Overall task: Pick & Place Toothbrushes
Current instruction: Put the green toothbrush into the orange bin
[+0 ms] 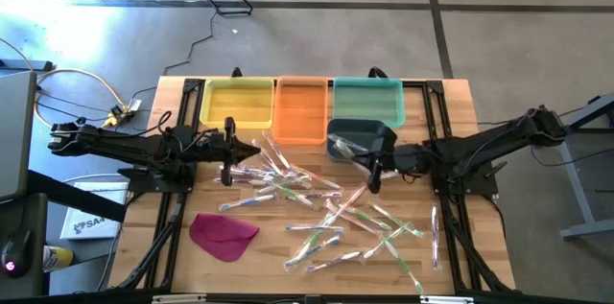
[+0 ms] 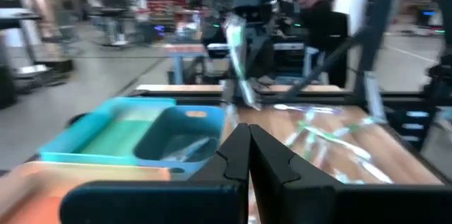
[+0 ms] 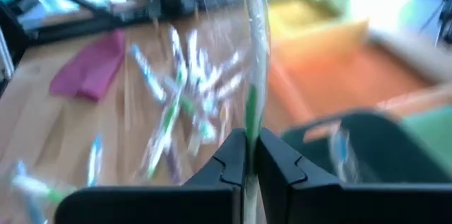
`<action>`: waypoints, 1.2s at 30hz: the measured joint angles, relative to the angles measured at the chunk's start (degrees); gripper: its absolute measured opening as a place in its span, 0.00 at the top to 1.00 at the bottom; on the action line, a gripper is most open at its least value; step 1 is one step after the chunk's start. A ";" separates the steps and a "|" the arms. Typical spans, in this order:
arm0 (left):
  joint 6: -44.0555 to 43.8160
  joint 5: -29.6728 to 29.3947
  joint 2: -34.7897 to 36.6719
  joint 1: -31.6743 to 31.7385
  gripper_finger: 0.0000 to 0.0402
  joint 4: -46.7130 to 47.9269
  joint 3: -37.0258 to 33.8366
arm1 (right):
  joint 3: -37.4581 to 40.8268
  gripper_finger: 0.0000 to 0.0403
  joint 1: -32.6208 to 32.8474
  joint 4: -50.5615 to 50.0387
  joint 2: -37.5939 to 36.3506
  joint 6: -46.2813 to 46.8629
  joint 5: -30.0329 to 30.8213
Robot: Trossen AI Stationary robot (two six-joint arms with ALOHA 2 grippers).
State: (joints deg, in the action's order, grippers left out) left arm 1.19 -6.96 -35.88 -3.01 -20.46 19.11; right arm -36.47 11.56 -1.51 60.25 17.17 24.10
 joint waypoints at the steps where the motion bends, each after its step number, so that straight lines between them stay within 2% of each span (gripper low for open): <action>1: 0.02 -1.52 0.00 0.00 1.00 -0.20 0.00 | 0.00 0.98 -0.80 1.83 -0.02 -1.75 0.06; 6: 0.02 -11.75 -0.01 0.00 1.00 -0.37 0.00 | 0.00 0.98 -4.50 8.40 0.77 -7.67 0.04; 8: 0.02 -12.94 -0.42 0.04 0.98 -0.14 0.00 | 0.00 0.98 -5.69 10.53 1.38 -9.17 0.04; 15: -0.15 -12.94 -2.62 0.00 0.78 -0.40 0.00 | 0.00 0.98 -8.89 17.55 6.42 -10.07 -0.18; 20: 0.04 -12.99 -4.89 0.01 0.67 -5.16 0.02 | 0.00 0.98 -9.86 26.42 11.99 -10.51 -1.23; 30: -0.65 -12.92 -10.66 0.00 0.64 -13.86 0.02 | 0.00 0.98 -9.73 49.56 21.19 -16.47 -7.19; 36: -1.66 -9.82 -14.26 0.02 0.64 -18.84 0.02 | 0.00 0.98 -9.71 53.67 23.71 -17.33 -7.83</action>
State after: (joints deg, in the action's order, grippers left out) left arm -0.47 -16.78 -50.14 -2.98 -39.30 19.14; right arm -36.47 1.85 52.16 83.96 -0.16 16.27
